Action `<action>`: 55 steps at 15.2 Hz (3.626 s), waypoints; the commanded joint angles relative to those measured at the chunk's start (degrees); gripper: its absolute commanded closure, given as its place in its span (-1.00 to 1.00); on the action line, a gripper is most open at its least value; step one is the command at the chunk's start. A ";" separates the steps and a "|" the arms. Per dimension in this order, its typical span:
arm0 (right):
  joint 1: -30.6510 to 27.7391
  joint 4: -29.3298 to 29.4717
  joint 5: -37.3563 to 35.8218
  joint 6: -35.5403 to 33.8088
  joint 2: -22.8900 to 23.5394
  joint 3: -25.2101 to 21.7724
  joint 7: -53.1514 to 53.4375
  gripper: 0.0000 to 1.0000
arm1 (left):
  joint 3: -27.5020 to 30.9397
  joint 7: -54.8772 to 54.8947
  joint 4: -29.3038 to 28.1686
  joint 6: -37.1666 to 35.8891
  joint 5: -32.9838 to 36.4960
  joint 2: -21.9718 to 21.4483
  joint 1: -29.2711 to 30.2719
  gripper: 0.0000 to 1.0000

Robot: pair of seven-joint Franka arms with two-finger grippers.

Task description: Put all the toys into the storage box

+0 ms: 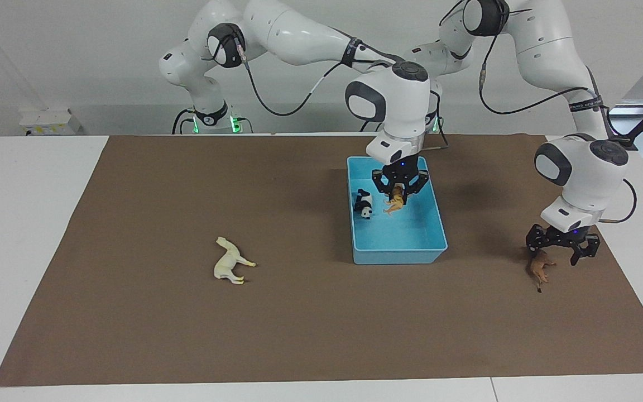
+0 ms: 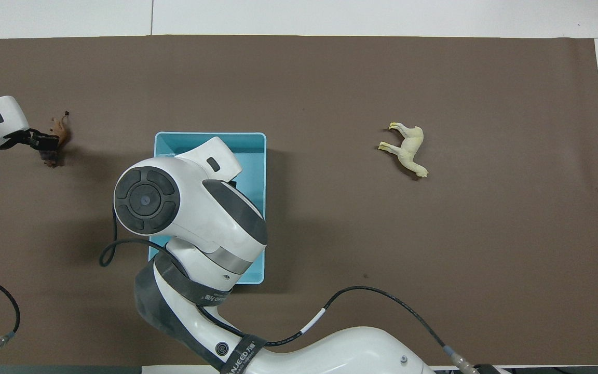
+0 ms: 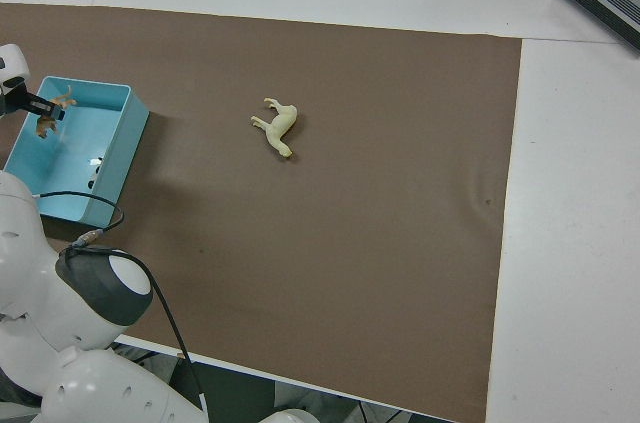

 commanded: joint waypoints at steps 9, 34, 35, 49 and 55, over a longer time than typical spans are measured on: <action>-15.12 -6.22 -0.95 -18.46 -10.22 -1.36 -5.81 -1.00 | -0.50 2.77 -3.14 7.72 0.97 3.27 1.30 -1.00; -33.17 -53.69 -0.69 29.87 -18.22 -1.27 -22.18 -0.73 | -1.11 -59.43 3.56 -36.06 0.97 -17.63 -30.41 -1.00; -33.26 -54.04 -0.60 30.06 -18.31 -1.27 -22.17 0.77 | -1.20 -59.98 2.49 -35.18 0.88 -18.08 -31.12 -1.00; -15.62 -5.66 2.55 -11.69 -11.56 -0.39 -7.70 1.00 | -0.50 -43.74 6.96 -41.74 0.88 -22.47 -14.97 -1.00; -3.04 -1.49 5.38 1.48 -3.21 -1.01 -1.70 1.00 | -0.59 -42.93 7.84 -51.78 0.27 -26.52 -14.70 -1.00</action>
